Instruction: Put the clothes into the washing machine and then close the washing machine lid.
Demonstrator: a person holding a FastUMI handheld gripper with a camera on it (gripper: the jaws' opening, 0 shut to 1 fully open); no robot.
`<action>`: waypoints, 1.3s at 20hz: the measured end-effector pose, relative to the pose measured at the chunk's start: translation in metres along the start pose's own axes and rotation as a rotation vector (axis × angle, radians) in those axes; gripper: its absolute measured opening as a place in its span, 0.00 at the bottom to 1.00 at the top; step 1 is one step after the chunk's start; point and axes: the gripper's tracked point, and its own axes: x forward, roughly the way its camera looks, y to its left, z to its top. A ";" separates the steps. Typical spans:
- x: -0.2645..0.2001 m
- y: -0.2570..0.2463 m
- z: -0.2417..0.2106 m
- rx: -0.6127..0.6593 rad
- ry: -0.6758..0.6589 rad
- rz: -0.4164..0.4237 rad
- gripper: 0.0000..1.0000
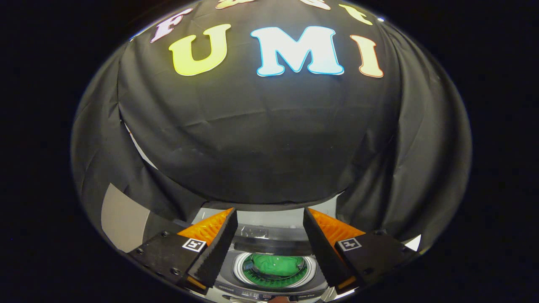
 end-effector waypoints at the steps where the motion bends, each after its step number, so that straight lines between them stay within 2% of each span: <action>1: 0.006 -0.001 -0.001 -0.007 0.003 -0.005 0.97; 12: 0.041 -0.019 -0.038 0.000 0.087 -0.047 0.98; 15: 0.040 -0.016 -0.038 0.084 0.063 0.002 0.97; 26: 0.013 -0.010 -0.062 0.051 -0.037 0.012 0.97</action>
